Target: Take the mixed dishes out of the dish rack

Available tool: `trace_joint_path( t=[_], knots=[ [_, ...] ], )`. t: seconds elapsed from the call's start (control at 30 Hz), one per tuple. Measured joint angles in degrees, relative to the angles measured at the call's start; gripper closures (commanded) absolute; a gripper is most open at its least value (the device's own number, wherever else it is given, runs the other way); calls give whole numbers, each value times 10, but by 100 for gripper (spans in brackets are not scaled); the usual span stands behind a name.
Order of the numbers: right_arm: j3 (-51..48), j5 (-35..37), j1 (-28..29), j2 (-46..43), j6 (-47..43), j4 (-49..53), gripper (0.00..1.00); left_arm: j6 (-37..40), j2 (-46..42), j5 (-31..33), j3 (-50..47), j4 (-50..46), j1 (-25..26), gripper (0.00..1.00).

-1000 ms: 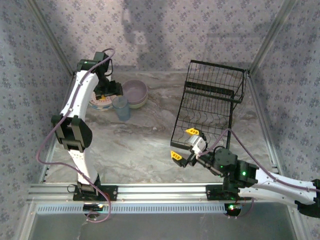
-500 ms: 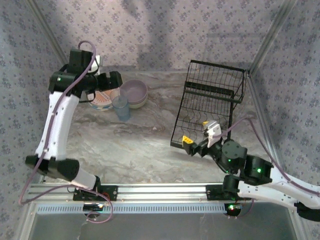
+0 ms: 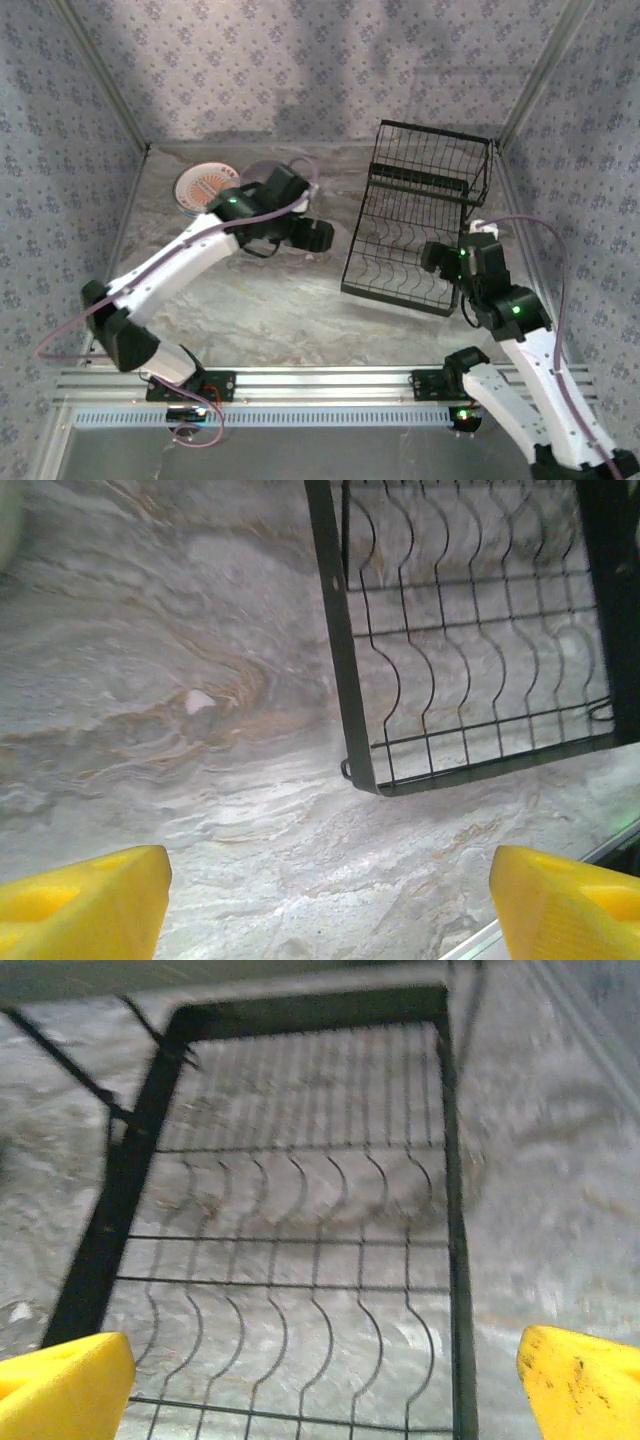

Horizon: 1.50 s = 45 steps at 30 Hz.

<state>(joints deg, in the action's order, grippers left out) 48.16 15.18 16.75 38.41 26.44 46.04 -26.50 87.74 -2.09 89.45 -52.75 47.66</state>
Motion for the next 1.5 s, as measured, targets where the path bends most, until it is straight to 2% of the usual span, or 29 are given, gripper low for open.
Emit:
trace_joint_path(
  t=[0.1, 0.17, 0.27, 0.37, 0.53, 0.67, 0.9, 1.0, 1.1, 1.4, 1.5],
  knots=[
    [-41, -66, -100, 7, 12, -3, 7, -6, 54, 0, 0, 27, 24, 25],
    [-67, -104, -149, 16, 18, -12, 14, -11, 87, 0, 0, 44, 35, 29],
    [-85, -137, -191, 41, 24, -25, 20, -16, 131, 0, 0, 64, 44, 32],
    [-96, -150, -215, 68, 25, -46, 22, -17, 169, 0, 3, 79, 47, 34],
    [-111, -150, -231, 89, 27, -73, 26, -26, 216, -2, 22, 97, 49, 39],
    [-115, -150, -233, 135, 29, -107, 37, -30, 240, 0, 50, 100, 55, 44],
    [-129, -146, -234, 176, 29, -148, 40, -40, 276, 5, 80, 105, 58, 57],
    [-130, -143, -234, 184, 29, -159, 42, -49, 293, 16, 82, 106, 57, 59],
    [-130, -137, -234, 198, 28, -172, 46, -52, 305, 24, 83, 106, 58, 61],
    [-131, -130, -234, 252, 17, -207, 65, -66, 326, 35, 87, 103, 59, 77],
    [-130, -130, -234, 265, 12, -215, 68, -71, 326, 37, 87, 100, 58, 81]
  ],
)
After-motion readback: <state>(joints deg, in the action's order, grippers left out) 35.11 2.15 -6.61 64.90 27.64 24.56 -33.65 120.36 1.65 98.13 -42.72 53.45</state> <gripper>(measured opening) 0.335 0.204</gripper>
